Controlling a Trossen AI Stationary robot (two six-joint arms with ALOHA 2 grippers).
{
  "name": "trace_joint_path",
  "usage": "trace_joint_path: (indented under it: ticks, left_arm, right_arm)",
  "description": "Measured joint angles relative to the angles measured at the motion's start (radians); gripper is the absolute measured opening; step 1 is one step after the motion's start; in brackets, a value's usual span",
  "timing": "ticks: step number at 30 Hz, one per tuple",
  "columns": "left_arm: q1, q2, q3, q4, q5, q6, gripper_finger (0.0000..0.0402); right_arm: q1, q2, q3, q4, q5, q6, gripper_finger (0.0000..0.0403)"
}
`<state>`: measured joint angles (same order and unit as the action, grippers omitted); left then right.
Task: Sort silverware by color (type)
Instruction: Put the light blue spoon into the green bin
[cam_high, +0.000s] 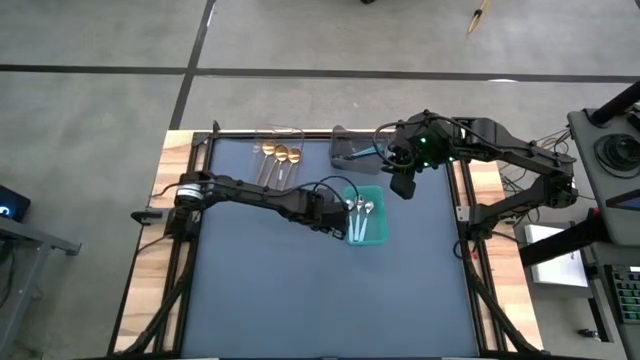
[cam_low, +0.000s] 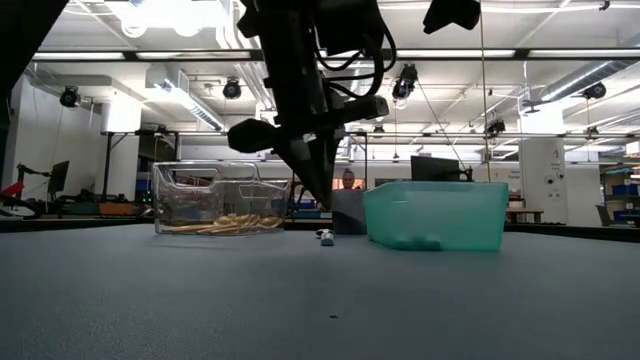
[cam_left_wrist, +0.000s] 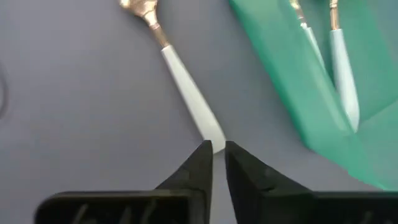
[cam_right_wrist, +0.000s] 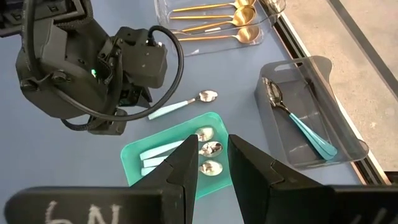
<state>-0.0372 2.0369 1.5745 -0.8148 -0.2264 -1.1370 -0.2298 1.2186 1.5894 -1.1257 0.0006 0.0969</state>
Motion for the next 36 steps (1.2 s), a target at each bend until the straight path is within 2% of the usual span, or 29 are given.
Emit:
trace_joint_path:
  ticks: [6, 9, 12, 15, 19, 23, 29, 33, 36]
  left_arm:
    - [-0.001, 0.003, 0.0, 0.029, -0.033, 0.119, 0.0092]
    - [-0.021, 0.004, -0.005, 0.032, -0.126, 0.244, 0.0124]
    - [-0.061, 0.004, -0.02, 0.051, -0.254, 0.346, 0.0139]
    - [-0.1, 0.004, -0.046, 0.09, -0.333, 0.367, 0.014]
    - [-0.144, 0.004, -0.101, 0.208, -0.374, 0.366, 0.0129]
    - [-0.163, 0.001, -0.171, 0.362, -0.374, 0.349, 0.0115]
    - [-0.164, -0.033, -0.227, 0.373, -0.393, 0.286, 0.0107]
    - [-0.169, -0.074, -0.284, 0.428, -0.425, 0.349, 0.0106]
    - [-0.169, -0.118, -0.357, 0.488, -0.408, 0.378, 0.0099]
  right_arm:
    - [0.0, 0.0, 0.0, 0.0, 0.0, 0.0, 0.0077]
    - [0.0, 0.0, 0.0, 0.0, 0.0, 0.0, 0.0077]
    - [0.0, 0.0, 0.0, 0.0, 0.0, 0.0, 0.0077]
    - [0.0, 0.0, 0.0, 0.0, 0.0, 0.0, 0.0077]
    - [0.0, 0.0, 0.0, 0.0, 0.0, 0.0, 0.0077]
    - [0.0, 0.0, 0.0, 0.0, 0.0, 0.0, 0.0077]
    - [0.0, 0.0, 0.0, 0.0, 0.0, 0.0, 0.0077]
    - [0.0, 0.002, 0.0, 0.001, 0.0, 0.0, 0.0077]
    - [0.0, 0.006, 0.0, 0.002, 0.0, -0.001, 0.0077]
